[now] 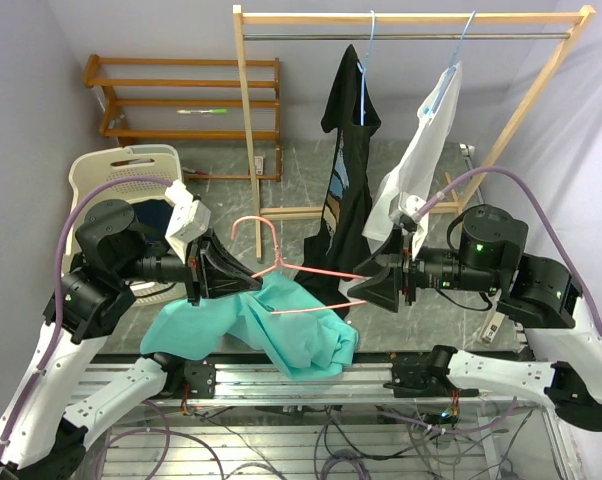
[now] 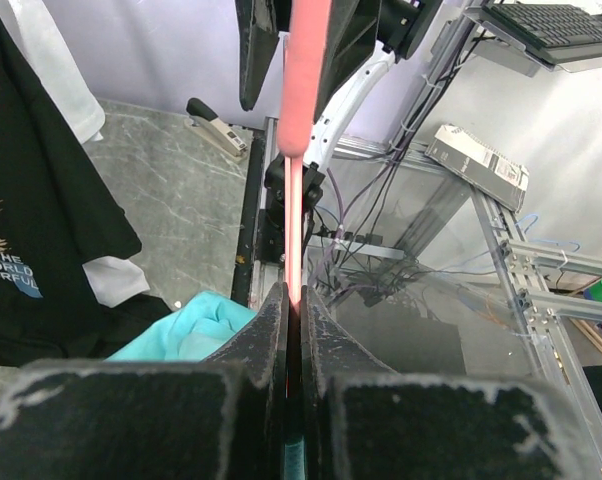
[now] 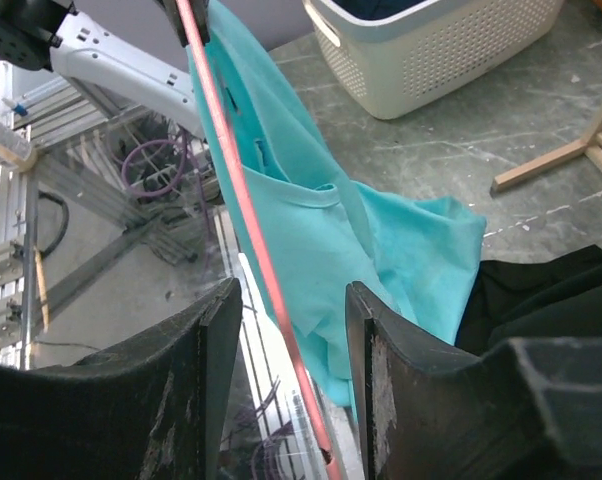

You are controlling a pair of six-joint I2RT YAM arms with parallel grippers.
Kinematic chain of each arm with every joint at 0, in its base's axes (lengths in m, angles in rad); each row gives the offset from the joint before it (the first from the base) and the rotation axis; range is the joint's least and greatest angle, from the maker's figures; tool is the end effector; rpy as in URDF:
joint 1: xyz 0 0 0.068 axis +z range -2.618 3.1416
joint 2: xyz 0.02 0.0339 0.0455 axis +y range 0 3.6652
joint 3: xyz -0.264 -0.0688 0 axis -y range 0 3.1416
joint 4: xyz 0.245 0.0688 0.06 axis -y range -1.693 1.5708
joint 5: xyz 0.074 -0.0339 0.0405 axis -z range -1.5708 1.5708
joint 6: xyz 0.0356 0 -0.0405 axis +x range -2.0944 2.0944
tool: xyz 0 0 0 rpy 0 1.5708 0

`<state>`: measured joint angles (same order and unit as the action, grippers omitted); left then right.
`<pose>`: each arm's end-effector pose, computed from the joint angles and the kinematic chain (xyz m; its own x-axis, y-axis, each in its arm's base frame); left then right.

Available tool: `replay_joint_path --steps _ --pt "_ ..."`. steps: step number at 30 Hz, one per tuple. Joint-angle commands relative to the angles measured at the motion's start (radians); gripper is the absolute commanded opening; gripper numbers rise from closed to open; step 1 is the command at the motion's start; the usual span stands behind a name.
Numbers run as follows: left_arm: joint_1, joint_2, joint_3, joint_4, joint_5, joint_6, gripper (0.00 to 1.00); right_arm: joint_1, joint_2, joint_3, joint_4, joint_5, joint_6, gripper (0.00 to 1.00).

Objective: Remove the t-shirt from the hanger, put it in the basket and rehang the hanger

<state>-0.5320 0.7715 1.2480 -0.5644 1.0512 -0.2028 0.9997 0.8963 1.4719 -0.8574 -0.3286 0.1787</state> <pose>0.0811 -0.0836 0.4552 -0.2749 0.0458 -0.9604 0.9614 -0.0015 -0.2753 0.0614 0.1168 0.4734 -0.3193 -0.1856 -0.9293 -0.9218 0.2884 0.2591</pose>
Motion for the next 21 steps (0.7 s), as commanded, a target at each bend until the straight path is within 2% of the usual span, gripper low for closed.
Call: replay_joint_path --steps 1,2,5,7,10,12,17,19,21 --pt "-0.005 -0.003 0.01 0.063 0.029 -0.026 0.07 -0.003 -0.022 -0.014 0.032 -0.053 -0.021 0.42" --pt "-0.005 -0.005 0.009 0.069 0.026 -0.03 0.07 -0.003 -0.019 -0.017 0.031 -0.057 -0.022 0.35" --pt "-0.005 -0.006 0.004 0.073 0.009 -0.036 0.07 -0.002 -0.009 -0.013 0.02 -0.048 -0.016 0.01" --pt "-0.004 -0.006 0.004 0.055 -0.042 -0.03 0.08 -0.001 -0.01 -0.001 0.009 -0.018 -0.008 0.0" --pt "-0.005 -0.003 0.008 -0.003 -0.201 0.002 0.28 -0.002 -0.022 0.03 -0.026 0.068 0.012 0.0" --pt "-0.005 0.001 0.005 -0.038 -0.327 0.018 0.36 -0.002 -0.027 0.066 -0.068 0.134 0.021 0.0" --pt "-0.004 -0.016 -0.027 -0.061 -0.548 0.014 0.44 -0.002 -0.029 0.129 -0.183 0.223 0.047 0.0" --pt "-0.005 -0.039 -0.045 -0.065 -0.602 0.015 0.54 -0.002 -0.023 0.154 -0.238 0.243 0.058 0.0" --pt "-0.005 -0.072 -0.061 -0.078 -0.67 0.014 0.57 -0.003 -0.002 0.188 -0.31 0.281 0.068 0.0"
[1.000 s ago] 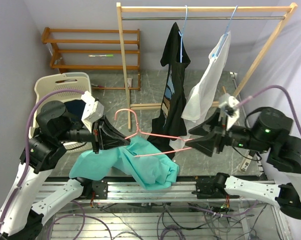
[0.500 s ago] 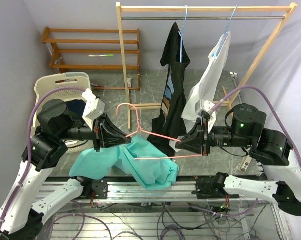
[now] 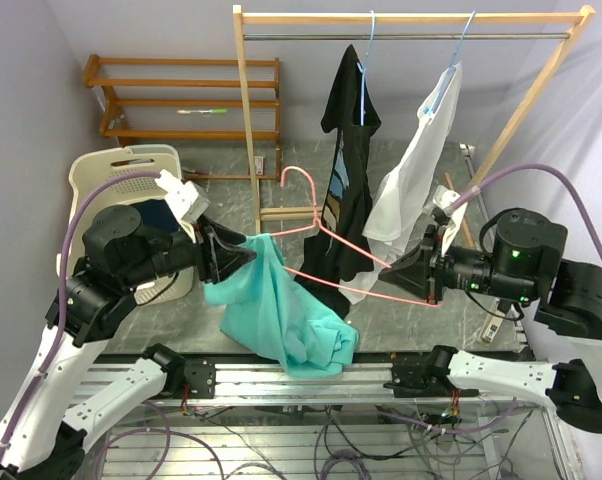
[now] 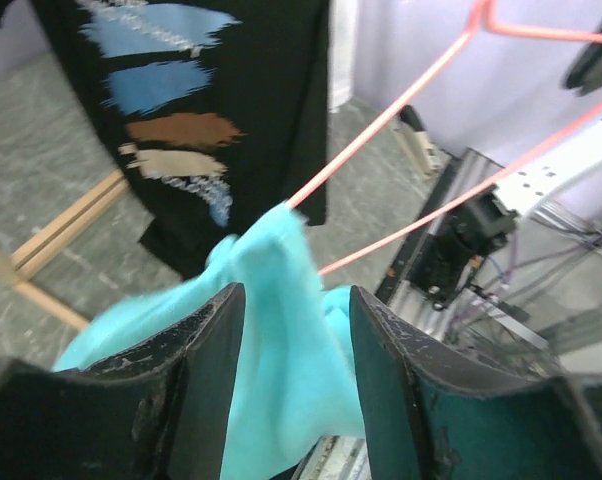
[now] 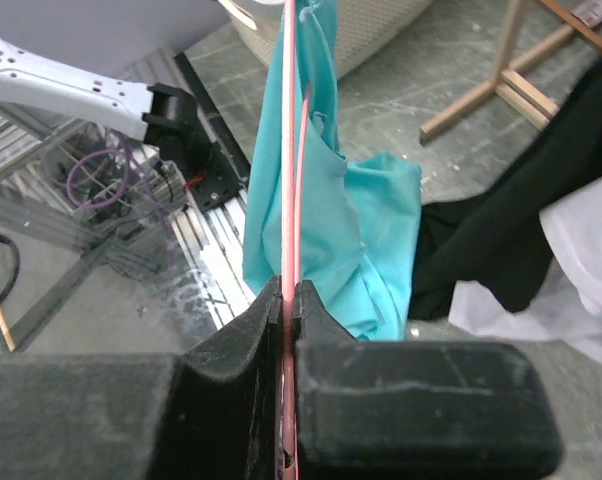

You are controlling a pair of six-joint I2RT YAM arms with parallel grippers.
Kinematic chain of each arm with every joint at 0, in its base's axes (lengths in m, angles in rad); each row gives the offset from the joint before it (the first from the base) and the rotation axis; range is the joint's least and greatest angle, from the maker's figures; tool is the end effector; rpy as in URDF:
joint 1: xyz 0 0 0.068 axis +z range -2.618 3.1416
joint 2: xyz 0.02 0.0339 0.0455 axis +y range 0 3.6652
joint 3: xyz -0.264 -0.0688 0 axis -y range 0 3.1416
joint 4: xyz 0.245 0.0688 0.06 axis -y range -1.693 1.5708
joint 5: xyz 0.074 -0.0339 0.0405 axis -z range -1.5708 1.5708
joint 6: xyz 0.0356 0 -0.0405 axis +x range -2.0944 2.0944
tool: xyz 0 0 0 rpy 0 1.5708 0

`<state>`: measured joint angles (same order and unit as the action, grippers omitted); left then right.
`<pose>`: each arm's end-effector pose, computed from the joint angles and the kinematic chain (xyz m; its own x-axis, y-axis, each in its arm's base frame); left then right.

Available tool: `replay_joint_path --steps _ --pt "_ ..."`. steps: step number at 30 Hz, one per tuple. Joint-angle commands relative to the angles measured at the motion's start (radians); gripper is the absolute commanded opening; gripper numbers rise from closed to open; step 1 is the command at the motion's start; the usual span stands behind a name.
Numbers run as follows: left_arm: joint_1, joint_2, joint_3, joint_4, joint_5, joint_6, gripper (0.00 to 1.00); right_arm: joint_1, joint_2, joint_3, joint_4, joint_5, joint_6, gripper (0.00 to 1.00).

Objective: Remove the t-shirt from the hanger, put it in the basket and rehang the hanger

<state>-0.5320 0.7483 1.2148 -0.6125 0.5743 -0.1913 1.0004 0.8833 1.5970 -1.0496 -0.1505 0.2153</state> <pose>0.0946 -0.0781 0.4418 -0.2921 -0.0133 -0.9563 0.8490 0.4567 -0.2657 0.0503 0.0883 0.4873 -0.3680 -0.1824 -0.9118 -0.8496 0.4644 0.2500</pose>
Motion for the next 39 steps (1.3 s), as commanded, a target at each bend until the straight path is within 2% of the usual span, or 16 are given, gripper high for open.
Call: replay_joint_path --steps 1,4,7,10,13,14,17,18,21,25,28,31,33,34,36,39 --pt "-0.005 -0.065 -0.038 -0.036 -0.225 0.003 0.57 -0.002 0.023 0.074 -0.151 0.107 0.036 0.0" --pt "-0.005 -0.118 -0.081 -0.046 -0.31 -0.001 0.57 -0.002 0.064 0.085 -0.207 0.034 0.023 0.0" --pt "-0.005 -0.178 -0.122 -0.059 -0.357 -0.013 0.56 -0.003 0.067 0.079 -0.139 -0.163 -0.004 0.0" --pt "-0.005 -0.238 -0.16 -0.069 -0.39 -0.028 0.55 -0.002 0.104 0.15 -0.168 -0.112 0.002 0.0" --pt "-0.004 -0.306 -0.206 -0.055 -0.416 -0.054 0.55 -0.003 0.086 0.153 -0.064 -0.252 0.015 0.0" --pt "-0.005 -0.328 -0.211 -0.054 -0.426 -0.065 0.55 -0.003 0.093 0.172 -0.056 -0.239 0.026 0.0" --pt "-0.005 -0.379 -0.221 -0.045 -0.435 -0.071 0.56 -0.003 0.181 0.242 -0.196 -0.001 0.037 0.0" --pt "-0.005 -0.389 -0.225 -0.043 -0.45 -0.078 0.56 -0.003 0.193 0.223 -0.207 -0.02 0.027 0.0" --pt "-0.005 -0.409 -0.228 -0.049 -0.476 -0.088 0.56 -0.003 0.151 0.14 -0.07 -0.262 0.029 0.0" --pt "-0.005 -0.437 -0.27 -0.02 -0.495 -0.114 0.61 -0.003 0.228 0.217 -0.258 0.086 0.045 0.0" --pt "-0.005 -0.435 -0.311 0.018 -0.481 -0.128 0.66 -0.003 0.217 0.141 -0.203 -0.056 0.031 0.0" --pt "-0.004 -0.392 -0.32 0.02 -0.468 -0.132 0.66 -0.002 0.201 0.21 -0.193 -0.066 0.04 0.0" --pt "-0.005 -0.365 -0.321 0.022 -0.465 -0.13 0.65 -0.002 0.217 0.283 -0.217 -0.014 0.066 0.0" --pt "-0.005 -0.36 -0.323 0.024 -0.467 -0.129 0.65 -0.002 0.254 0.328 -0.309 0.066 0.073 0.0" --pt "-0.005 -0.354 -0.332 0.033 -0.469 -0.126 0.65 0.005 0.276 0.271 -0.326 0.142 0.079 0.0" --pt "-0.005 -0.36 -0.354 0.042 -0.483 -0.136 0.66 0.014 0.28 0.17 -0.284 0.006 0.058 0.0"
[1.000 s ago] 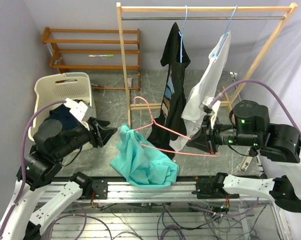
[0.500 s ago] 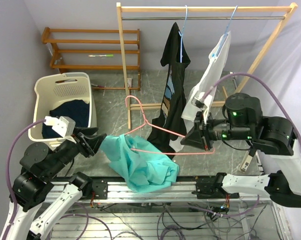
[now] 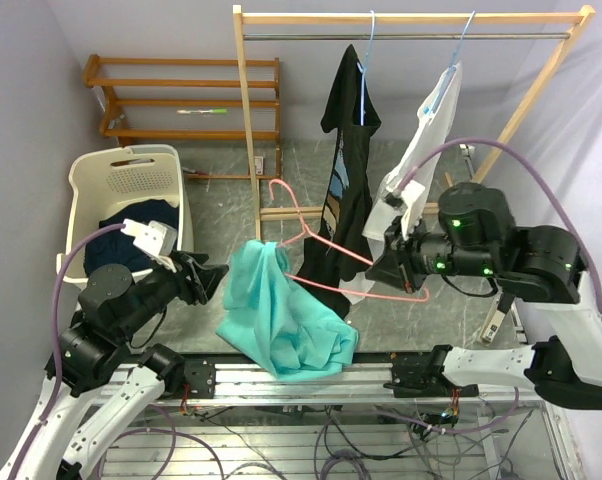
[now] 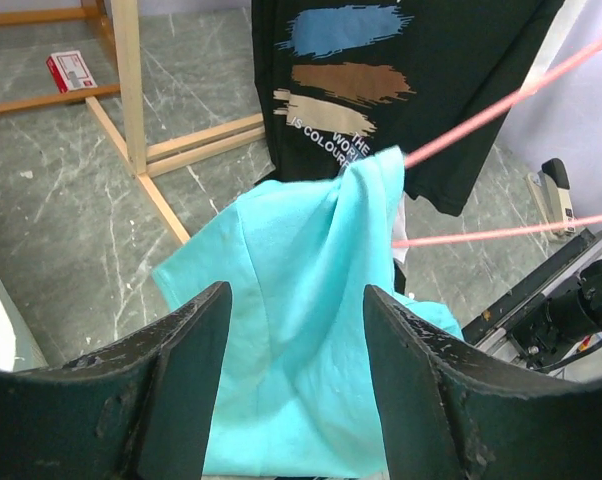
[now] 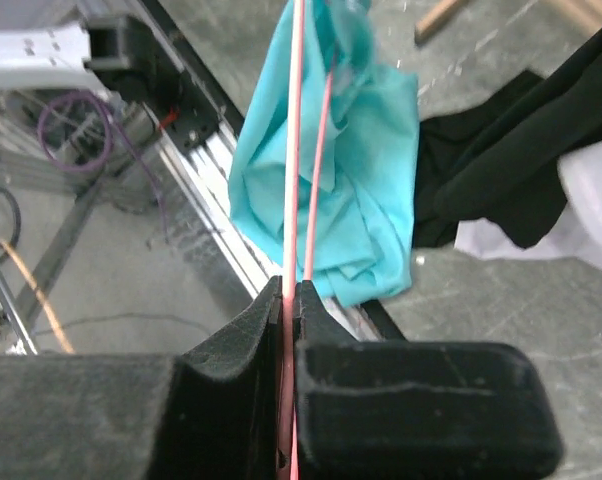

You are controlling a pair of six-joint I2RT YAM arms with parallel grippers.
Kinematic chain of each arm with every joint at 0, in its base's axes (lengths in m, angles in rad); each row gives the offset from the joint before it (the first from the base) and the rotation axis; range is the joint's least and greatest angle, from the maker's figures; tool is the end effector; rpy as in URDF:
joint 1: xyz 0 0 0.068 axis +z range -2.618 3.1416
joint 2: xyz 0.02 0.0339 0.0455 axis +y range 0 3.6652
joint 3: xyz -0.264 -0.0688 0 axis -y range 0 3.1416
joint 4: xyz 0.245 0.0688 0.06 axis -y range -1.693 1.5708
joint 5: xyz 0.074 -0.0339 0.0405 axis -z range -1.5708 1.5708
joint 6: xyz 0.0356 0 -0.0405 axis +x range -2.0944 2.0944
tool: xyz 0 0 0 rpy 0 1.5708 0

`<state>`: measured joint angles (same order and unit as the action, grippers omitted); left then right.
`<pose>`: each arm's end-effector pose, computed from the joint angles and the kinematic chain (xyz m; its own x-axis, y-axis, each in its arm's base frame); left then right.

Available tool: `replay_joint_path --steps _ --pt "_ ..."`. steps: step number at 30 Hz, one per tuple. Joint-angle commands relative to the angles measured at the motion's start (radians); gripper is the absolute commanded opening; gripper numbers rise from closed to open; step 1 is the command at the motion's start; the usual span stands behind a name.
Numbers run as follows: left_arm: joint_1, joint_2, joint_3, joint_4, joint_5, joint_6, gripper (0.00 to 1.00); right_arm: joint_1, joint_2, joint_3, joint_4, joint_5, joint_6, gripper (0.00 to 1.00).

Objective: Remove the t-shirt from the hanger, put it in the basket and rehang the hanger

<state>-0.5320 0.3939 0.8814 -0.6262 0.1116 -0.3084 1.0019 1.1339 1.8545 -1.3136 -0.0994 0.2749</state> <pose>0.0608 -0.0404 0.3675 -0.2954 -0.1761 -0.9390 0.5347 0.7840 -0.3153 0.0743 0.1228 0.4983 -0.5294 -0.3265 -0.7831 -0.7678 0.5770 0.2785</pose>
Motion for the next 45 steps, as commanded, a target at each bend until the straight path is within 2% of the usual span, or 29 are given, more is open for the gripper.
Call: replay_joint_path --steps 1,3,8,14,17,18,20,21,22,23,30,32,33,34,38,45 --pt "-0.005 -0.01 -0.026 0.062 -0.019 -0.021 0.68 0.013 0.021 -0.091 0.006 -0.098 -0.002 0.0" --pt "-0.005 -0.011 -0.039 0.068 -0.021 -0.025 0.73 0.012 0.012 -0.037 0.025 -0.143 -0.005 0.0" --pt "-0.005 0.064 -0.047 0.071 0.003 -0.032 0.74 0.012 0.003 0.061 0.008 -0.151 0.005 0.0" --pt "-0.005 0.115 -0.036 0.055 0.039 -0.047 0.74 0.012 -0.098 0.017 0.087 -0.162 0.056 0.0" --pt "-0.005 0.099 -0.039 0.059 0.048 -0.045 0.69 0.012 -0.133 -0.001 0.094 -0.144 0.066 0.0" --pt "-0.004 0.091 -0.042 0.062 0.053 -0.043 0.66 0.013 -0.14 -0.001 0.093 -0.14 0.07 0.0" --pt "-0.005 0.076 -0.048 0.07 0.068 -0.039 0.4 0.012 -0.158 -0.007 0.101 -0.142 0.079 0.0" --pt "-0.005 0.07 -0.052 0.072 0.075 -0.037 0.19 0.012 -0.165 -0.009 0.106 -0.143 0.083 0.0" --pt "-0.005 0.066 -0.054 0.075 0.088 -0.037 0.08 0.013 -0.172 -0.008 0.103 -0.137 0.086 0.0" --pt "-0.005 0.063 -0.055 0.079 0.099 -0.035 0.07 0.012 -0.175 -0.004 0.099 -0.126 0.088 0.0" --pt "-0.005 0.065 -0.06 0.096 0.17 -0.024 0.09 0.013 -0.207 0.037 0.098 -0.064 0.107 0.0" --pt "-0.005 0.076 -0.063 0.102 0.196 -0.021 0.38 0.013 -0.212 0.044 0.101 -0.064 0.113 0.0" --pt "-0.004 0.085 -0.065 0.106 0.215 -0.018 0.48 0.012 -0.213 0.044 0.104 -0.066 0.115 0.0" --pt "-0.004 0.091 -0.065 0.113 0.242 -0.014 0.52 0.012 -0.215 0.042 0.11 -0.07 0.116 0.0" --pt "-0.004 0.113 -0.072 0.13 0.303 -0.005 0.57 0.012 -0.221 0.016 0.142 -0.095 0.124 0.0" --pt "-0.005 0.119 -0.083 0.145 0.264 0.003 0.56 0.012 -0.227 -0.008 0.24 -0.206 0.15 0.0"
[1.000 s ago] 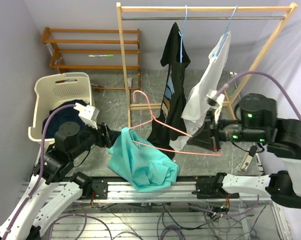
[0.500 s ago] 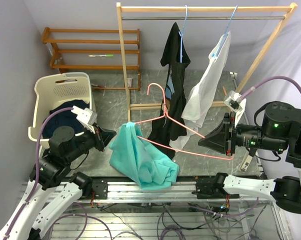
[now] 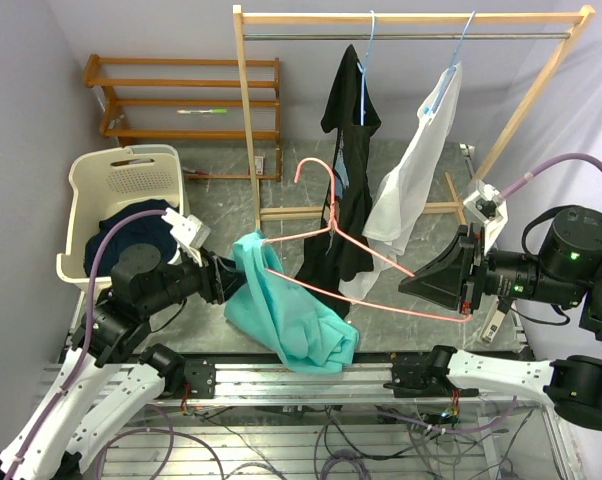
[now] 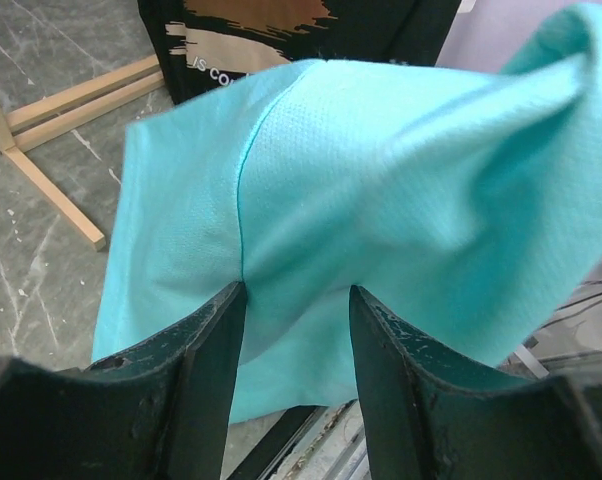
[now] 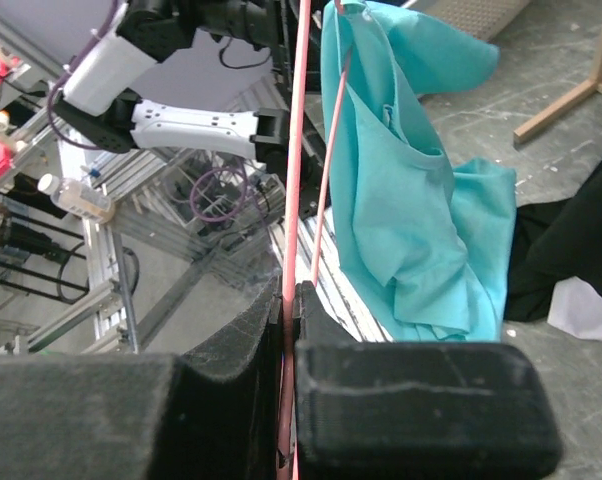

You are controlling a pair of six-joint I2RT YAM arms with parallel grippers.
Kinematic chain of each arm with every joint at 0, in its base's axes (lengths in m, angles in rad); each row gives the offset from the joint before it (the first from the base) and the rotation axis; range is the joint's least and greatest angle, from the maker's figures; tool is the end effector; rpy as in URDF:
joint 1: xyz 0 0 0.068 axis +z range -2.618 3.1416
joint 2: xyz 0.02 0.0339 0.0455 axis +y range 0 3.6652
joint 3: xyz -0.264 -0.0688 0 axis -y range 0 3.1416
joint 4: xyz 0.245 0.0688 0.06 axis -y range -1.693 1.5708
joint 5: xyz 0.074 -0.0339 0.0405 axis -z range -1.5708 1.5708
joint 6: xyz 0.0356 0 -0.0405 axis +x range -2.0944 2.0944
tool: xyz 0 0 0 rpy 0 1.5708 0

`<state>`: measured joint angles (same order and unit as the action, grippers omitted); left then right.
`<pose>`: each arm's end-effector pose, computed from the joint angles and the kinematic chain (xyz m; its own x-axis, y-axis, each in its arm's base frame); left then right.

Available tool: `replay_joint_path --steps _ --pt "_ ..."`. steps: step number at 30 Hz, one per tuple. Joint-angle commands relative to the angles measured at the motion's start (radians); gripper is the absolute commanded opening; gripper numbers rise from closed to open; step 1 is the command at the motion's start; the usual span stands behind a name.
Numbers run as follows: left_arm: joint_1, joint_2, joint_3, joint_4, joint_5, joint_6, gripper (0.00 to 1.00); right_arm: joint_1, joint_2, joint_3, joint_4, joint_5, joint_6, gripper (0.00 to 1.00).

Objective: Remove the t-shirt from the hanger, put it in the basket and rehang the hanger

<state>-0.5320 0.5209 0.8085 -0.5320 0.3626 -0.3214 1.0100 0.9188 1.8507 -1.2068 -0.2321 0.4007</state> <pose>0.0910 -0.0682 0.3460 -0.4414 -0.0829 -0.8935 0.6655 0.6376 -0.3879 0.0262 0.0571 0.5263 -0.5003 -0.0829 -0.8619 -0.8109 0.3936 0.4329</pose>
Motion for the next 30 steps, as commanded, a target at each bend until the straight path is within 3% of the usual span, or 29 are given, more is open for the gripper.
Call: replay_joint_path --steps 1,2,3,5,6,8,16,21,25,28,30 --pt "-0.005 -0.013 -0.012 0.05 0.004 0.015 0.56 0.005 -0.009 -0.003 0.137 -0.083 0.026 0.0" --pt "-0.005 -0.018 -0.011 0.048 -0.01 0.013 0.54 0.004 -0.004 0.001 0.137 -0.086 0.028 0.0" --pt "-0.005 -0.025 -0.012 0.046 -0.021 0.012 0.46 0.004 0.001 0.009 0.127 -0.079 0.029 0.0" --pt "-0.005 -0.039 -0.014 0.045 -0.042 0.009 0.18 0.004 0.004 0.021 0.113 -0.064 0.029 0.0" --pt "-0.005 -0.045 -0.013 0.035 -0.066 0.003 0.08 0.004 0.004 0.025 0.108 -0.057 0.03 0.0" --pt "-0.005 -0.058 -0.008 0.02 -0.113 -0.007 0.07 0.004 0.005 0.04 0.085 -0.027 0.034 0.0" --pt "-0.005 -0.103 0.017 -0.048 -0.361 -0.061 0.07 0.004 0.031 0.181 -0.125 0.304 0.068 0.0" --pt "-0.004 -0.058 0.032 -0.088 -0.472 -0.089 0.07 0.004 0.019 0.145 -0.156 0.218 0.062 0.0" --pt "-0.005 -0.022 0.033 -0.073 -0.397 -0.067 0.08 0.004 0.006 0.086 -0.165 0.178 0.066 0.0" --pt "-0.005 -0.021 0.029 -0.054 -0.336 -0.054 0.42 0.004 0.02 0.096 -0.157 0.247 0.07 0.0" --pt "-0.005 -0.031 0.025 -0.05 -0.317 -0.051 0.53 0.004 0.051 0.13 -0.128 0.289 0.063 0.0"
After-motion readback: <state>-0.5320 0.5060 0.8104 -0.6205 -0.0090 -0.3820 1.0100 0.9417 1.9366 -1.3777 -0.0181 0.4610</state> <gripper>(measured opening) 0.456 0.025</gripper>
